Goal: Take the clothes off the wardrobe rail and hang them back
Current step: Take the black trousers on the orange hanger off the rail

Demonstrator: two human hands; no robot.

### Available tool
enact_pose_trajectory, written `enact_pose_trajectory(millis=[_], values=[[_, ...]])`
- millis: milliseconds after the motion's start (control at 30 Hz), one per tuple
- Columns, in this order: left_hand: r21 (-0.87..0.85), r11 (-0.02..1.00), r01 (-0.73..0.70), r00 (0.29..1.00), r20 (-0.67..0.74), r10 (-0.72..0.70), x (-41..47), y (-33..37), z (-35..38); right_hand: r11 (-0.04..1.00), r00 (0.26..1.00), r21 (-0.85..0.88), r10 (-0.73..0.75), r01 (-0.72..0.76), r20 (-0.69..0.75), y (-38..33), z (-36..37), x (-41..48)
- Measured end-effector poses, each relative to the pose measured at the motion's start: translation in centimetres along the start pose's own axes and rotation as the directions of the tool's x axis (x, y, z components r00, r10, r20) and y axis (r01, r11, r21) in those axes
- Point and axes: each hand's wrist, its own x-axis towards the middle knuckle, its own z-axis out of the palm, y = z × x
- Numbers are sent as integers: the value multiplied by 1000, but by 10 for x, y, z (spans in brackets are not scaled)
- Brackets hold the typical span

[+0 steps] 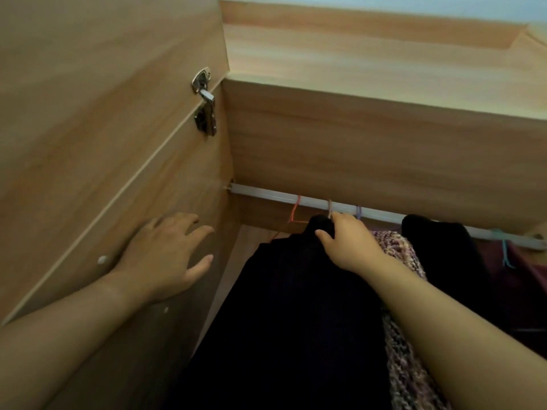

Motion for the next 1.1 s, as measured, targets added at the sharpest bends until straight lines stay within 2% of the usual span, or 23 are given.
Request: enact_pose_trajectory(millis=[200,267,367,433,633,733,800,933,1000,1100], values=[[-59,998,35,997,-63,-39,4,-6,4,999,986,-50,-1,-7,-166,1,19,-4],[-97,995,40,996,-81,-48,4,-3,2,995,991,-101,8,-21,-135,5,19,0],[-107,993,44,995,-89,-54,3,-4,4,977,998,-208,53,-55,-15,3,10,17],[-110,993,36,995,-85,-46,0,-6,3,972,996,-223,83,-76,22,-2,10,27],[-108,994,18,995,-100,-29,-3,-10,7,985,981,-12,168,-170,-100,12,23,22],[-117,993,15,994,-106,-27,-2,-12,9,986,977,24,165,-163,-133,23,25,18],[-104,995,4,993,-114,-16,-2,-10,8,992,984,-25,116,-121,-135,26,24,18],[-76,997,-7,997,-75,1,-4,-11,10,955,997,-294,-46,26,-59,29,34,20],[-69,997,-14,998,-68,9,-6,-11,11,967,999,-254,-33,23,-35,34,41,21],[-39,999,-15,994,-111,11,-9,-9,9,999,994,-51,6,-11,-107,39,39,25]])
